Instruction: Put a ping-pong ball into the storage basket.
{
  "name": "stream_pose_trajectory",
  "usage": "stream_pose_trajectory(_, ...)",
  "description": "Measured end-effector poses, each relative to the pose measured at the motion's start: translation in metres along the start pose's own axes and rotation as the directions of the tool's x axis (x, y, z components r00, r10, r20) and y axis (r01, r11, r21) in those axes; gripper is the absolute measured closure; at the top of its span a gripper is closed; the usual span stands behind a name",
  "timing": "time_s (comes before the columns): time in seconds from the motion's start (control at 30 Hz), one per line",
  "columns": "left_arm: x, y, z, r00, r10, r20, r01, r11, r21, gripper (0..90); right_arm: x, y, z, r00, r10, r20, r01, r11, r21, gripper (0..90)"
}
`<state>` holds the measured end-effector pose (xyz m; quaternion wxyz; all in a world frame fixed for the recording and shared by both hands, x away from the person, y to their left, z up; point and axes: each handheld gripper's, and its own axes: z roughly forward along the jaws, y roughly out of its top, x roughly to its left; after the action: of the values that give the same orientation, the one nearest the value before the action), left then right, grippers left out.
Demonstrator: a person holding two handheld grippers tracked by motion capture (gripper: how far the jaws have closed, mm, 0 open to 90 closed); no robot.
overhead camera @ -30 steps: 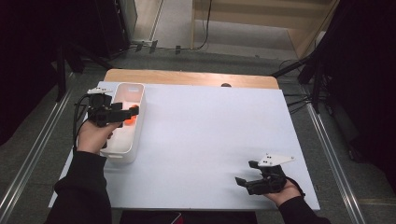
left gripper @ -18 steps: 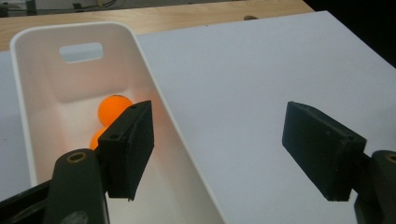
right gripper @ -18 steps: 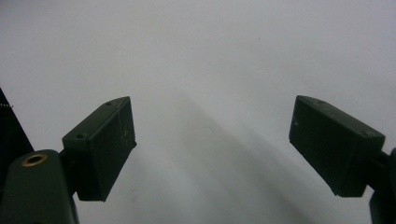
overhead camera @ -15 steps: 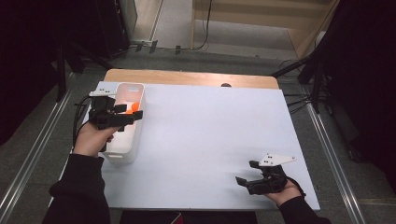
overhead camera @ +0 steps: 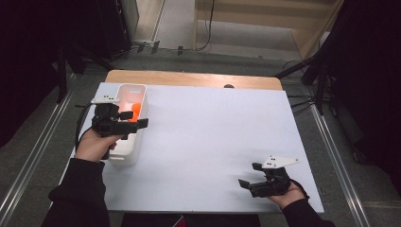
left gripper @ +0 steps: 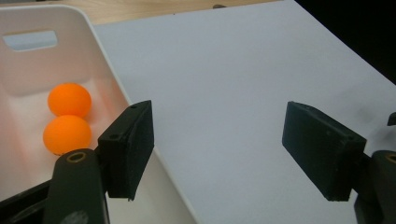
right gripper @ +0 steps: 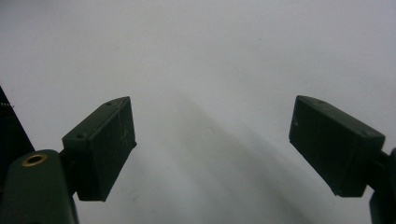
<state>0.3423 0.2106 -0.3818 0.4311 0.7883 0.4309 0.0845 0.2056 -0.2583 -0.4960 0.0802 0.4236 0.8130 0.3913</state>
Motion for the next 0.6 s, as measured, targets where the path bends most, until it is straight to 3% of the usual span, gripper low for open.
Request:
stream_pose_trajectory(0.33,-0.012,-0.011,0.005,0.9973,0.065,0.035,-0.065,0.9979,0.0,25.2,0.0,0.0,0.0,1.0,-0.003,0.0,0.003,1.0,-0.001,13.0)
stream_pose_trajectory(0.43,-0.013,-0.015,0.005,0.9956,0.085,0.04,-0.086,0.9961,0.019,25.2,0.001,0.0,0.0,1.0,-0.001,0.0,0.001,1.0,-0.002,13.0)
stream_pose_trajectory(0.6,-0.014,-0.02,0.004,0.9938,0.098,0.052,-0.098,0.9952,-0.004,25.2,0.001,0.001,0.0,1.0,-0.005,-0.001,0.005,1.0,-0.008,13.0)
